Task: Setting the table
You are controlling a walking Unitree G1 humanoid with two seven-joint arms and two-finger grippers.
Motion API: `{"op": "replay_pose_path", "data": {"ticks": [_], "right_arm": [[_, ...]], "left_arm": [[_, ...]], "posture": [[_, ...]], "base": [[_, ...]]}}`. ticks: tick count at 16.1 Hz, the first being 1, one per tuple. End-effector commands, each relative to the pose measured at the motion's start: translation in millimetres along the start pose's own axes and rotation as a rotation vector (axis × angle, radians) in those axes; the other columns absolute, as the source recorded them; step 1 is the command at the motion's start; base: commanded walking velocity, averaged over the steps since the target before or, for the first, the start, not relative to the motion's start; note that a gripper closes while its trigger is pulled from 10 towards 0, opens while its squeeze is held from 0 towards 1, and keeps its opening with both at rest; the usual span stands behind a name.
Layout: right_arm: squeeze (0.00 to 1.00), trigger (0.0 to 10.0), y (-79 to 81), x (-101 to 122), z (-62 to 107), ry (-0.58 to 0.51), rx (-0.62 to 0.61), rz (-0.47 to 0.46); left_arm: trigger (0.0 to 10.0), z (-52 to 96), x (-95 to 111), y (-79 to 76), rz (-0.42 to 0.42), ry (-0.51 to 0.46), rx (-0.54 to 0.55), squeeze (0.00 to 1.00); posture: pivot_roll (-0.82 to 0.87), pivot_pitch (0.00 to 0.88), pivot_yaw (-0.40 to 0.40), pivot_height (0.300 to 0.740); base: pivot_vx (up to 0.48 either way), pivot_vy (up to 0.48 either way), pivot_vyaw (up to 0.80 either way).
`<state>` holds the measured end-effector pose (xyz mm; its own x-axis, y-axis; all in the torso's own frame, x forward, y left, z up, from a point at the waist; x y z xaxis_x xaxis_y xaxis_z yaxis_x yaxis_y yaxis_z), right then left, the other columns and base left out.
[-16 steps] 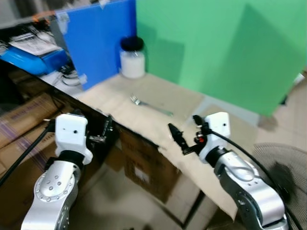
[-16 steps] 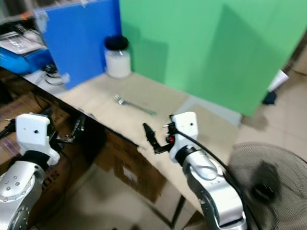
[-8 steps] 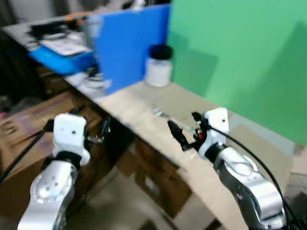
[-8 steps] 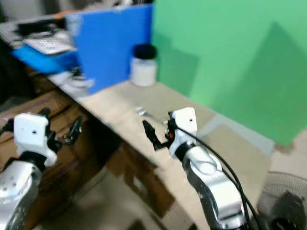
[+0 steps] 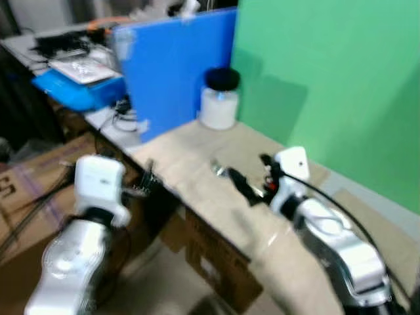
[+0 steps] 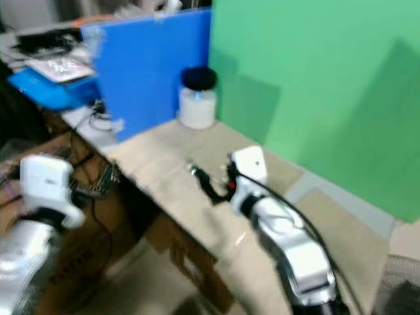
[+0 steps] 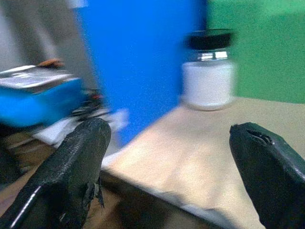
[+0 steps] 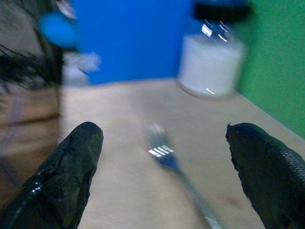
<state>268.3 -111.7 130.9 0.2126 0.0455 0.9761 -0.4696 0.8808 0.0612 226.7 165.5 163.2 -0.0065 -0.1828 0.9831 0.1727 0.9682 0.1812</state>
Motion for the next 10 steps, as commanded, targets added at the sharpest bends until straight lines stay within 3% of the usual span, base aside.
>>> {"op": "replay_pose_path", "data": {"ticks": [1,2,3,4,5,7,8,9,10], "right_arm": [[1.0,10.0,3.4,1.0,-9.0,0.029,0.033,-0.004],[1.0,10.0,1.8,-2.0,-15.9,0.075,0.048,0.024],[1.0,10.0,1.4,-2.9,-18.0,0.09,0.056,0.04],[1.0,10.0,-1.2,-2.2,-29.0,0.129,0.069,0.068],[1.0,10.0,-2.7,-1.3,-33.2,0.139,0.069,0.08],[0.95,10.0,-5.6,-1.6,-44.8,0.208,0.108,0.142],[0.0,10.0,-10.9,0.2,-51.8,0.256,0.122,0.176],[0.0,10.0,-13.1,2.4,-54.1,0.275,0.135,0.178],[0.0,10.0,-14.3,2.7,-55.0,0.293,0.146,0.169]], "left_arm": [[10.0,3.6,-1.0,-1.2,0.004,0.018,-0.05,0.87],[10.0,6.6,-7.0,-9.8,0.004,0.055,-0.137,0.65],[10.0,7.6,-8.7,-12.5,0.0,0.065,-0.164,0.65],[10.0,11.9,-13.0,-18.3,-0.002,0.087,-0.241,0.47],[10.0,13.3,-14.2,-19.8,0.0,0.094,-0.264,0.47],[10.0,18.3,-20.0,-22.5,-0.004,0.13,-0.359,0.33],[10.0,21.9,-25.1,-24.0,-0.019,0.163,-0.439,0.24],[10.0,23.1,-26.5,-24.0,-0.025,0.175,-0.466,0.07],[10.0,23.8,-26.8,-23.5,-0.028,0.179,-0.477,0.0]], "posture": [[0.25,0.0,-0.01,0.74],[0.25,0.0,-0.01,0.74],[0.25,0.0,-0.01,0.74],[0.24,0.0,-0.003,0.74],[0.24,0.0,-0.003,0.74],[0.23,0.0,-0.001,0.74],[0.22,0.0,-0.003,0.74],[0.22,0.0,-0.006,0.74],[0.22,0.0,-0.011,0.74]], "base": [[0.0,0.0,0.0],[0.0,0.0,0.0],[0.0,0.0,0.0],[0.0,0.0,0.0],[0.0,0.0,0.0],[0.0,0.0,0.0],[0.0,0.0,0.0],[0.0,0.0,0.0],[0.0,0.0,0.0]]}}
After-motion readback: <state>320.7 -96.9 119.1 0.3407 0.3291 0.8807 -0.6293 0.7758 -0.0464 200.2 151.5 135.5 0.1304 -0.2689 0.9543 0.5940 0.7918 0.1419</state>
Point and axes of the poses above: a point about 5 cm out from each wrist's last joint towards the gripper, its own z axis pointing back from the gripper into the wrist, its own x axis along the axis of the wrist's last joint, y = z × x, the point moved 1 cm from there along -z, pointing out of the wrist towards the gripper, and after that the axes turned 1 degree about -z, right-handed, at the moved point
